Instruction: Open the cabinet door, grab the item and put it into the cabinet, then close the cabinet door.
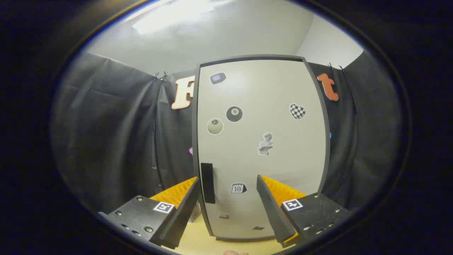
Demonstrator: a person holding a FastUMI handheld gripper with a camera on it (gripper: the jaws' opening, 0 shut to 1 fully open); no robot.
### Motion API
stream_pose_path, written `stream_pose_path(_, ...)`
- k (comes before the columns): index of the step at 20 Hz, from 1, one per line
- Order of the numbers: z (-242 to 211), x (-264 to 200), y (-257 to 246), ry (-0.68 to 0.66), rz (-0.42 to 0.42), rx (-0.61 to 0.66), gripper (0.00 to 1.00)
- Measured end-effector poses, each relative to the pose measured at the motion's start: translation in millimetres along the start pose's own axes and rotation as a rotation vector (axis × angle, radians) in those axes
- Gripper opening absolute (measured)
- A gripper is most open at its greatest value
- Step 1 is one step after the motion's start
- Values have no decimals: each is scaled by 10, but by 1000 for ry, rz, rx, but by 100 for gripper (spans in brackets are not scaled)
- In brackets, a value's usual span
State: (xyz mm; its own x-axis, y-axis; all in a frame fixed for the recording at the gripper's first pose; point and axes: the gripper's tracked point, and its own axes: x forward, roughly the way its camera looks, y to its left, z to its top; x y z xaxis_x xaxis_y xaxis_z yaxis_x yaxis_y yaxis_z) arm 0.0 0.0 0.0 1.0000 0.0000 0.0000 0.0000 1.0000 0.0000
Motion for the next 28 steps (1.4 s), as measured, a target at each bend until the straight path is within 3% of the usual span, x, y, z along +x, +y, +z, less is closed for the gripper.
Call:
stream_pose_path(13,-340,258,256,61,14,-104,95)
stream_pose_path(28,-629,666,519,121,44,-103,95)
